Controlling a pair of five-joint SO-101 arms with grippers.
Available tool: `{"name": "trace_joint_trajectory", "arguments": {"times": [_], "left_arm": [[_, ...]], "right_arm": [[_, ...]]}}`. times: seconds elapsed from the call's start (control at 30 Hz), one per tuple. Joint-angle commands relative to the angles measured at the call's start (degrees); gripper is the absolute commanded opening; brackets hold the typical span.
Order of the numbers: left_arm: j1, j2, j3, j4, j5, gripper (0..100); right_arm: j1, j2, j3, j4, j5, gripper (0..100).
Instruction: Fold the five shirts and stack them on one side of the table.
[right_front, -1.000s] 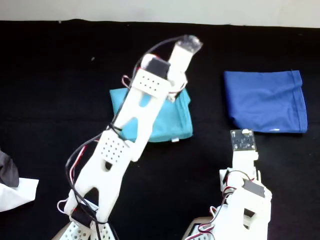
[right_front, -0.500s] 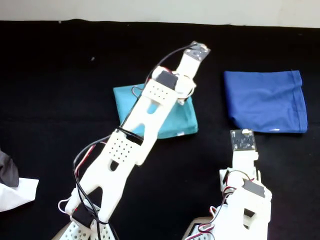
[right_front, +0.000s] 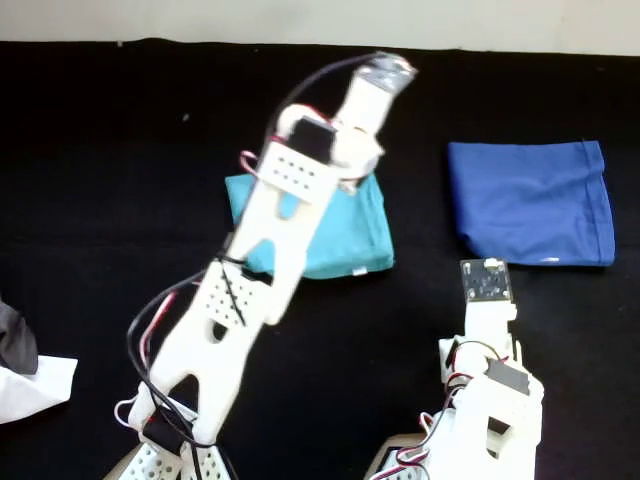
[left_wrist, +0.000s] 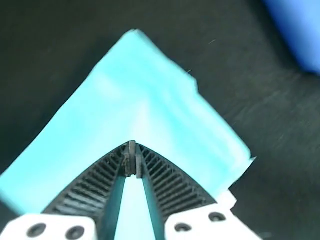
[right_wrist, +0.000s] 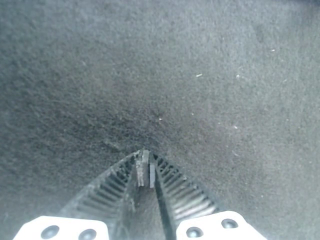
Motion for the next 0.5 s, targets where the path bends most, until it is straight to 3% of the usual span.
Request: {"name": "trace_joint_trajectory", "arguments": {"times": [0.0, 0.23, 0.47], "left_arm": [[-2.9, -7.7, -2.2, 3.0, 0.4, 1], [-10.9, -23.7, 5.8, 3.3, 0.4, 1], [-21.4, -48.0, 38.3, 3.2, 0.4, 1]], "right_arm": [[0.3, 0.0, 1.6, -1.1, 0.3, 0.6], [0.2, 0.0, 1.6, -1.1, 0.3, 0.6], [0.2, 0.0, 1.6, -1.1, 0.3, 0.6]]}}
